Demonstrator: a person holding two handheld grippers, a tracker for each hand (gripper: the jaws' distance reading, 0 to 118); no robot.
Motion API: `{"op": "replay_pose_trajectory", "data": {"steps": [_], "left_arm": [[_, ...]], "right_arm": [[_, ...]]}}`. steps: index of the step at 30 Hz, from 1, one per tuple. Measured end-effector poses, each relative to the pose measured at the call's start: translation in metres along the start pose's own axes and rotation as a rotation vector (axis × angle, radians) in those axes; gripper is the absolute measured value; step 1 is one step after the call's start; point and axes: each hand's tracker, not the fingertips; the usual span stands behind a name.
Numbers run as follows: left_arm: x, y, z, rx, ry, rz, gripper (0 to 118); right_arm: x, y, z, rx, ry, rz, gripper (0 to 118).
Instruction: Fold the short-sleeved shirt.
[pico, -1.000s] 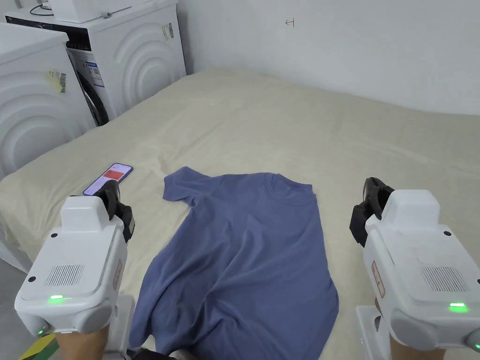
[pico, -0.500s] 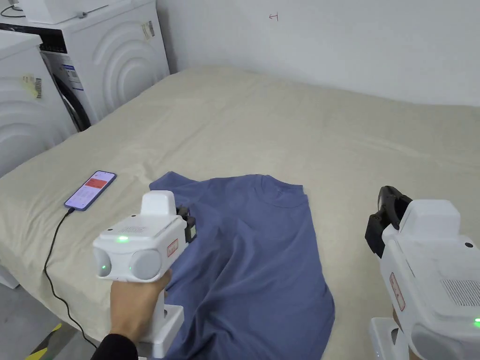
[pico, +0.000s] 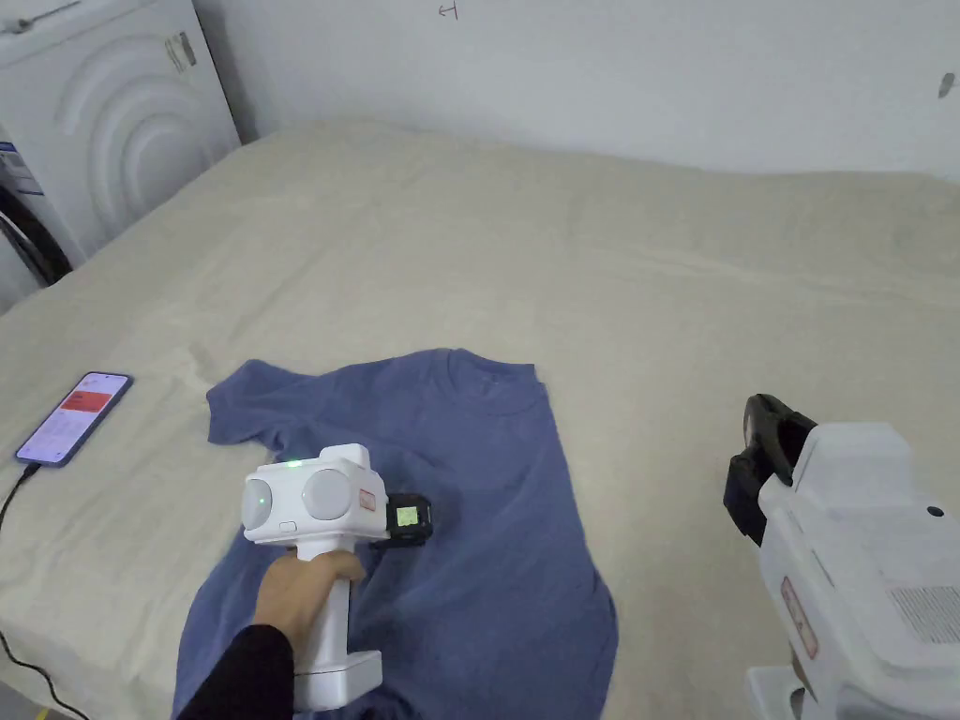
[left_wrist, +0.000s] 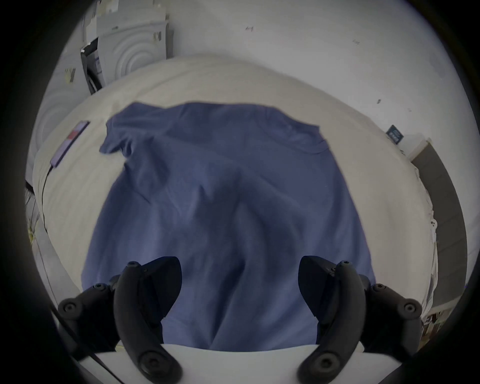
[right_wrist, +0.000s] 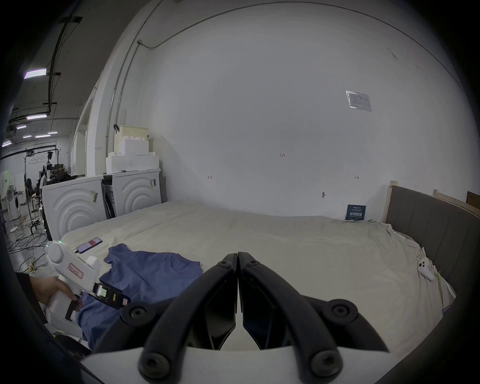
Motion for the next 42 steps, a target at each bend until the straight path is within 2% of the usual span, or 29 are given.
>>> {"op": "replay_pose_trajectory", "data": {"steps": [5, 6, 8, 10, 13, 15, 19, 28, 42], "left_arm": [[0.008, -0.007, -0.02, -0.075, 0.064, -0.058, 97], [0.009, -0.007, -0.023, -0.086, 0.072, -0.077, 96], [0.013, -0.012, -0.02, -0.075, 0.092, -0.099, 84], [0.017, -0.012, -0.013, -0.084, 0.04, -0.111, 64], [0.026, -0.021, 0.008, -0.079, 0.065, -0.18, 22], [0.017, -0.017, 0.003, -0.073, 0.047, -0.178, 3], [0.003, -0.016, 0.015, -0.004, -0.028, -0.107, 0], [-0.006, 0.006, 0.08, 0.175, -0.345, 0.096, 0], [0.181, 0.049, 0.188, 0.364, -0.589, -0.28, 0]], "right_arm": [[0.013, -0.008, 0.0, -0.019, -0.023, -0.001, 0], [0.015, -0.009, 0.0, -0.023, -0.027, -0.003, 0], [0.019, -0.011, 0.0, -0.028, -0.032, -0.008, 0], [0.021, -0.012, 0.002, -0.03, -0.037, -0.008, 0], [0.024, -0.012, 0.004, -0.033, -0.041, -0.014, 0], [0.025, -0.011, 0.006, -0.031, -0.043, -0.022, 0], [0.026, -0.007, 0.011, -0.021, -0.044, -0.027, 0], [0.048, 0.0, 0.038, 0.019, -0.068, -0.052, 0], [0.118, 0.016, 0.114, 0.109, -0.233, -0.047, 0]]}}
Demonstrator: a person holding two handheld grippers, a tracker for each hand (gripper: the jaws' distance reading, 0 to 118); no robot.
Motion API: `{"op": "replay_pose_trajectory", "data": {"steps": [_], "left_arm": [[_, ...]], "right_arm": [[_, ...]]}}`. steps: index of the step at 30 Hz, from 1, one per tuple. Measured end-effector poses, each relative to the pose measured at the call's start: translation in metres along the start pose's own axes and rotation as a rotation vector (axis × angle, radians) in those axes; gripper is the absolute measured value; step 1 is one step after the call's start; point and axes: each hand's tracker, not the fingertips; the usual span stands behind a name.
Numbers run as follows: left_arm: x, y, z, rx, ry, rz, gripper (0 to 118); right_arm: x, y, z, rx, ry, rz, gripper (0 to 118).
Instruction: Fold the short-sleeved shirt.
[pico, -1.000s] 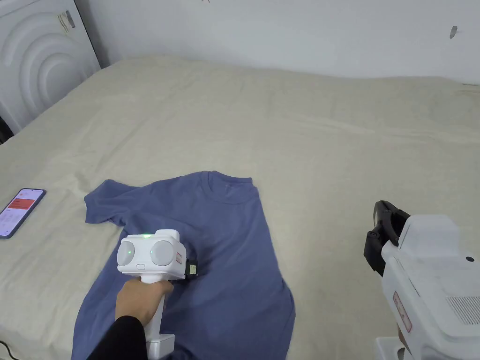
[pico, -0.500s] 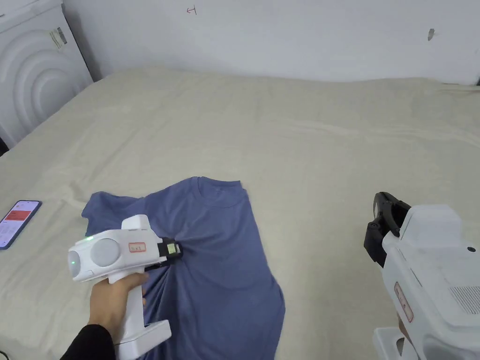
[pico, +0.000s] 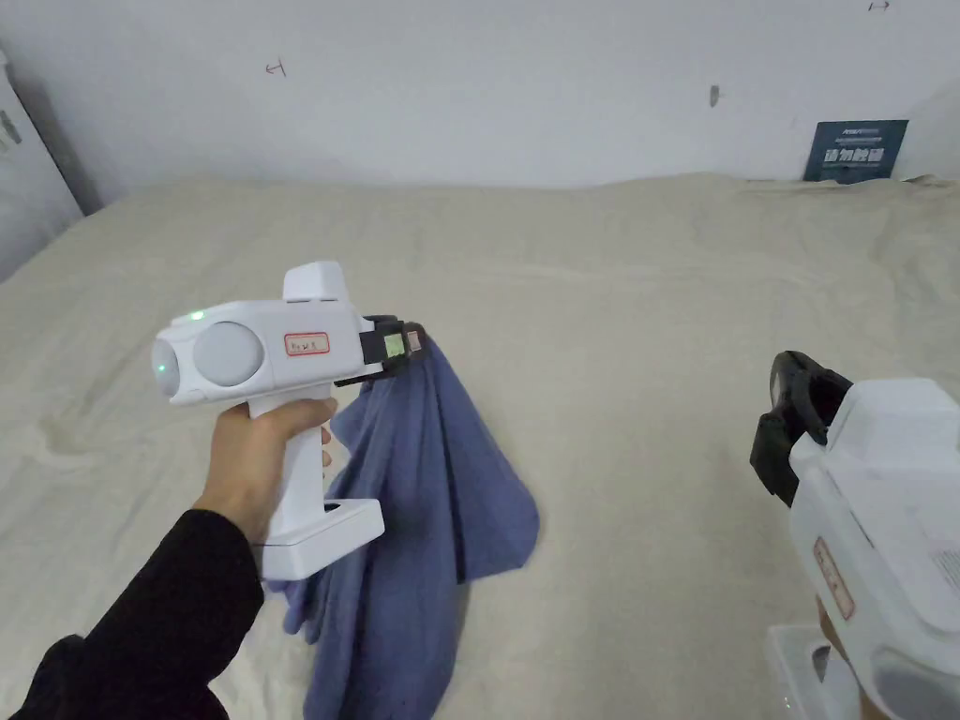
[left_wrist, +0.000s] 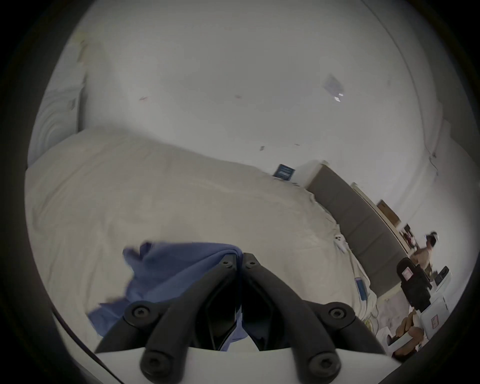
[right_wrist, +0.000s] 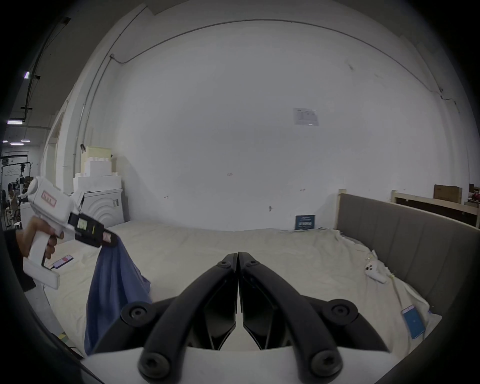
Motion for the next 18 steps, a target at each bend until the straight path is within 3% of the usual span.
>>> {"op": "replay_pose_trajectory", "data": {"steps": [12, 18], "left_arm": [[0.146, 0.022, -0.034, -0.022, -0.291, -0.277, 0], [0.181, -0.013, -0.072, -0.136, -0.317, -0.394, 0]], "right_arm": [[0.066, 0.017, 0.036, 0.05, -0.182, -0.001, 0], [0.09, 0.016, 0.047, 0.045, -0.237, -0.008, 0]]}}
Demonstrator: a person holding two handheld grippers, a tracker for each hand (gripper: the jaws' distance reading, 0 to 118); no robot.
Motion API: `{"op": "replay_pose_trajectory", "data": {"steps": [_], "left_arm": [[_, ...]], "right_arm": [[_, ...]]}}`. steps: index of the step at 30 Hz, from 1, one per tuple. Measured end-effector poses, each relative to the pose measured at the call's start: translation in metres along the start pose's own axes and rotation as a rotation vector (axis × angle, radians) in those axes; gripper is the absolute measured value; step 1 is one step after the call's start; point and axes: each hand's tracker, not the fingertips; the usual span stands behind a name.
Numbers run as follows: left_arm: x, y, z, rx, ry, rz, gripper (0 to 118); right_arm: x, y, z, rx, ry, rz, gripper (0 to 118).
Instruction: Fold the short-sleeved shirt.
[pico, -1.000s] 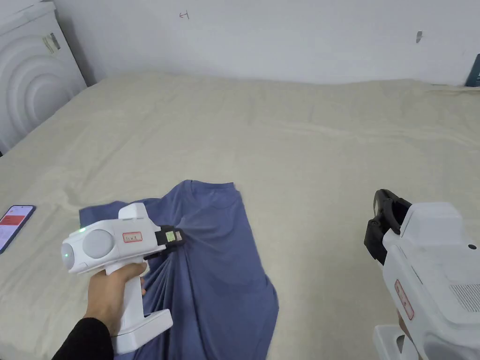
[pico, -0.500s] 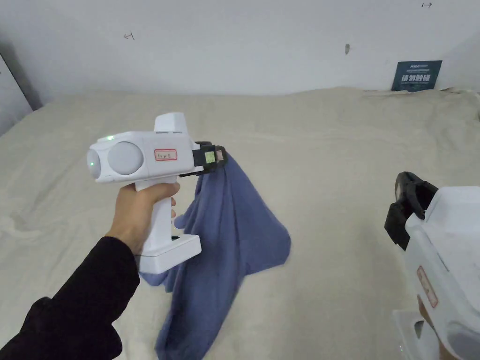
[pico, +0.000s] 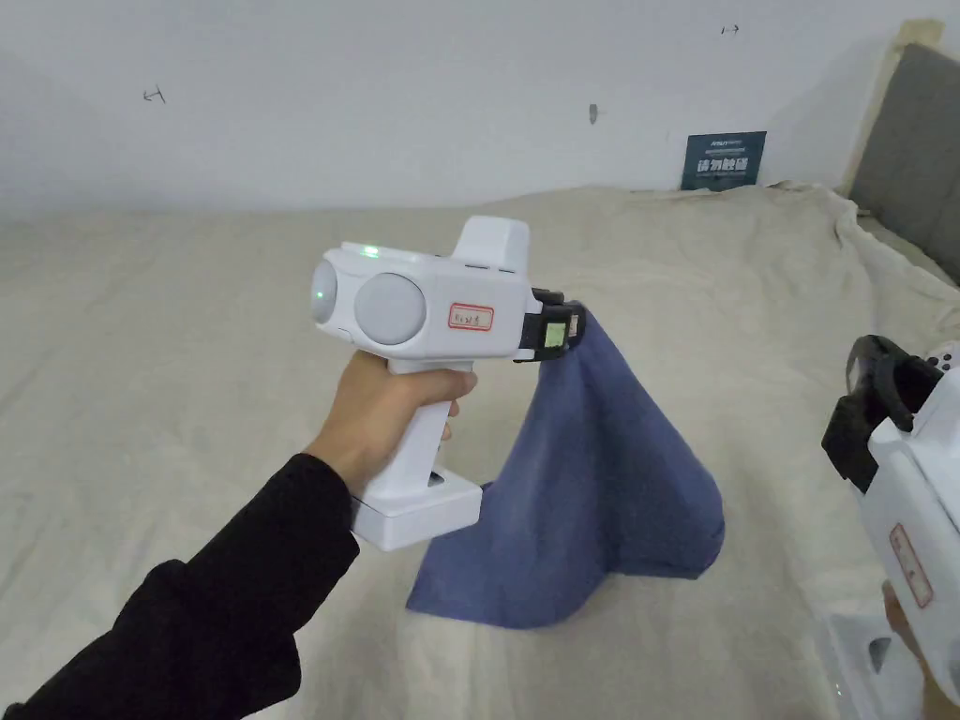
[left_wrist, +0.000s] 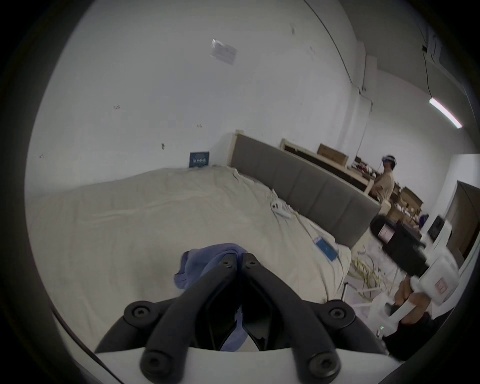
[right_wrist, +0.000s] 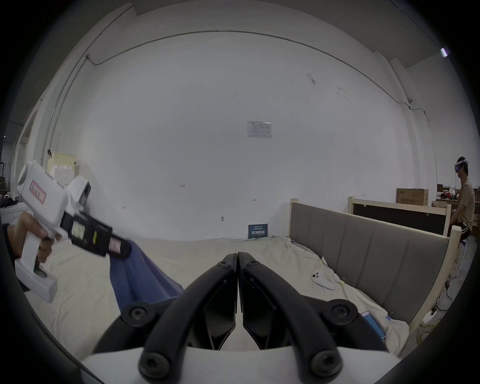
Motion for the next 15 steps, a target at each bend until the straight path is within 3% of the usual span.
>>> {"op": "replay_pose_trajectory", "data": {"steps": [15], "left_arm": [[-0.012, -0.113, -0.142, -0.394, 0.087, 0.068, 0]], "right_arm": [[0.015, -0.029, -0.006, -0.064, -0.037, 0.002, 0]]}}
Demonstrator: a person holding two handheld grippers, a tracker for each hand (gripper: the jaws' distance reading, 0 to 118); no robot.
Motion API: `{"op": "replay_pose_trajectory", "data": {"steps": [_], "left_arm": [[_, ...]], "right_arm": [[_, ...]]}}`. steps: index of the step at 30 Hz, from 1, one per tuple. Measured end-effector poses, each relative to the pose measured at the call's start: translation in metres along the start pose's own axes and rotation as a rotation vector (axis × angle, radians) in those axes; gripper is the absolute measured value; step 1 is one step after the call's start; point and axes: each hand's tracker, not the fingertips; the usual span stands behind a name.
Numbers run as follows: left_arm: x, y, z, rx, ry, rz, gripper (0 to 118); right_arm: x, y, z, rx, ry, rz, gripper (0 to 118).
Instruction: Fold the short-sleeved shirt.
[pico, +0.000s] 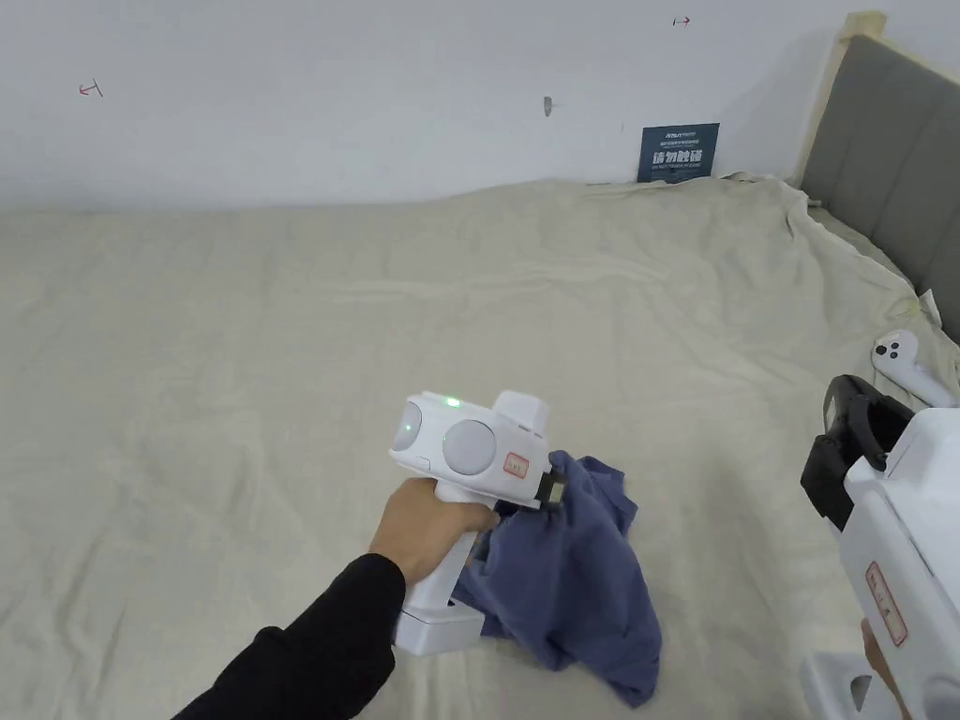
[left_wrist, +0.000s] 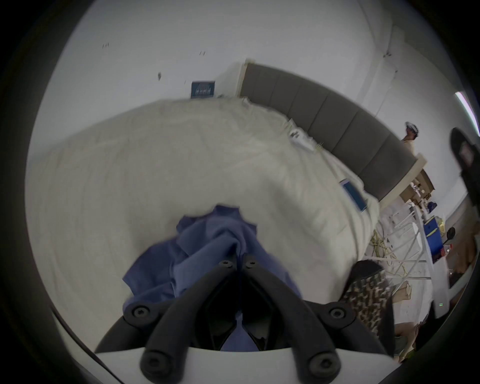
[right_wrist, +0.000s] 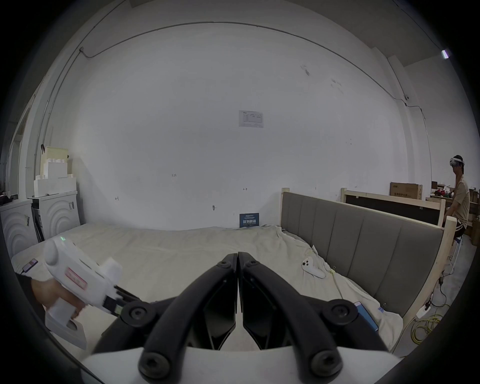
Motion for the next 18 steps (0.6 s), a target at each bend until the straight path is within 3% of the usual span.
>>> {"op": "replay_pose_trajectory", "data": {"steps": [11, 14, 15, 16, 18], "left_arm": [[-0.017, -0.037, -0.056, -0.155, 0.072, 0.062, 4], [-0.016, -0.035, -0.047, -0.139, 0.071, 0.067, 28], [-0.015, -0.033, -0.043, -0.116, 0.075, 0.055, 52], [-0.014, -0.033, -0.036, -0.099, 0.08, 0.048, 52], [-0.013, -0.03, -0.021, -0.055, 0.106, 0.048, 75]], "right_arm": [[0.002, -0.012, 0.0, -0.042, -0.001, 0.002, 0], [0.003, -0.012, -0.001, -0.047, 0.0, 0.001, 0], [0.002, -0.011, 0.0, -0.046, 0.001, 0.001, 0], [0.002, -0.009, 0.0, -0.043, 0.002, 0.003, 0], [0.002, -0.007, 0.0, -0.037, 0.005, 0.007, 0]]}}
